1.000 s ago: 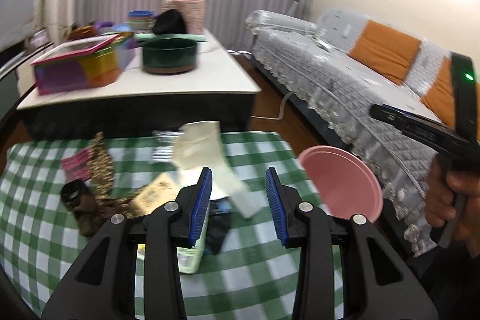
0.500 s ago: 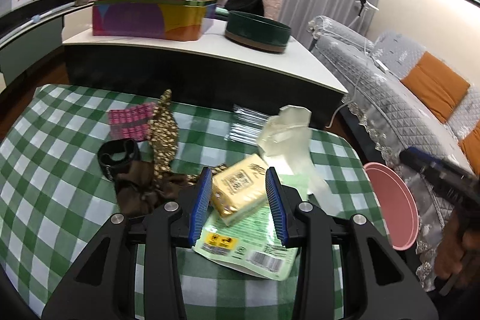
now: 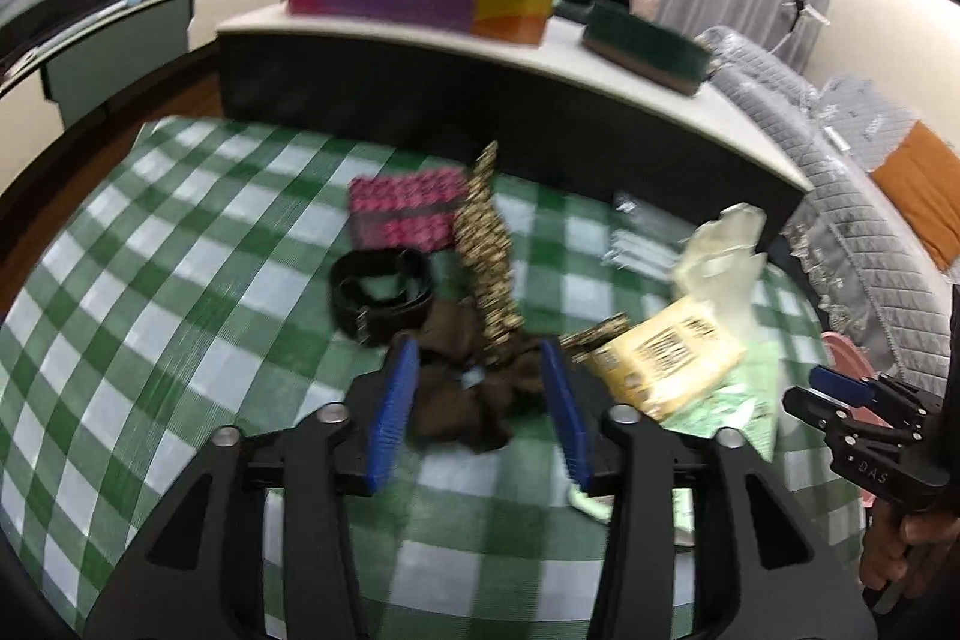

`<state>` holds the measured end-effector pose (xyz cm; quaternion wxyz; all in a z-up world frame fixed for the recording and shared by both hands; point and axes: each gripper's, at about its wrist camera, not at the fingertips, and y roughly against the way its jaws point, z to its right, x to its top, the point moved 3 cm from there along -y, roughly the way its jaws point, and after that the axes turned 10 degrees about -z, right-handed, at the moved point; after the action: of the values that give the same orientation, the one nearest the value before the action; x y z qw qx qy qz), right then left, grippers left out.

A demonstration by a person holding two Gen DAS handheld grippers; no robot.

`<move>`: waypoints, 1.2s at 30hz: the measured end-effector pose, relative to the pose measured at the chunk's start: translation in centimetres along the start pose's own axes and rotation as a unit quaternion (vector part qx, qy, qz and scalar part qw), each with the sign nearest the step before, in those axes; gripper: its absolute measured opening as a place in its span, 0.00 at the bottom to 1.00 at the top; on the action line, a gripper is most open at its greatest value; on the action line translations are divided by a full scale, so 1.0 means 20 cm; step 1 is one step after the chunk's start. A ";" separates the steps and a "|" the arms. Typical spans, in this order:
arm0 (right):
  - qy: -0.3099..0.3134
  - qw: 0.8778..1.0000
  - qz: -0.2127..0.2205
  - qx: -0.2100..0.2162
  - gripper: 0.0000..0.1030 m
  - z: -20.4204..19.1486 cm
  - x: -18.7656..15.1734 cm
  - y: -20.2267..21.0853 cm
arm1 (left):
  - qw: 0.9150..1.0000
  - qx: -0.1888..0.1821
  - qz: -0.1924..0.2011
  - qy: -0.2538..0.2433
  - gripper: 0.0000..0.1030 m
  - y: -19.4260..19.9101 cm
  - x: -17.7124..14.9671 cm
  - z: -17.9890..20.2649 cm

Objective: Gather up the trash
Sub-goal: 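Grasp the brown cloth with the left gripper while the right gripper grasps the white plastic bag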

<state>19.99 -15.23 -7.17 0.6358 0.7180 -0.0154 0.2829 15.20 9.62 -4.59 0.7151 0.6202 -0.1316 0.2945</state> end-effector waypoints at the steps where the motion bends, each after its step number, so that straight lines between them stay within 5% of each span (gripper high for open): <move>1: 0.001 1.000 -0.005 -0.002 0.46 0.00 0.00 -0.01 | 1.000 0.002 -0.007 0.004 0.50 -0.02 0.00 -0.01; 9: -0.003 1.000 -0.027 0.001 0.44 0.02 -0.01 -0.07 | 0.999 -0.008 -0.038 0.010 0.68 -0.13 -0.01 0.01; 18: 0.005 1.000 -0.014 0.009 0.11 0.04 -0.01 -0.03 | 0.998 0.028 -0.059 -0.018 0.68 -0.22 -0.01 0.08; 27: -0.002 1.000 0.006 0.010 0.07 0.08 0.00 0.04 | 0.998 0.032 -0.050 -0.026 0.24 -0.20 0.01 0.11; 36: -0.011 0.998 0.053 0.006 0.06 0.10 0.01 0.22 | 0.998 0.034 -0.013 -0.041 0.13 -0.10 0.04 0.15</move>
<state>19.31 -17.90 -3.26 0.6154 0.7228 -0.0588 0.3090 17.48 6.76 -5.24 0.6914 0.6572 -0.1431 0.2636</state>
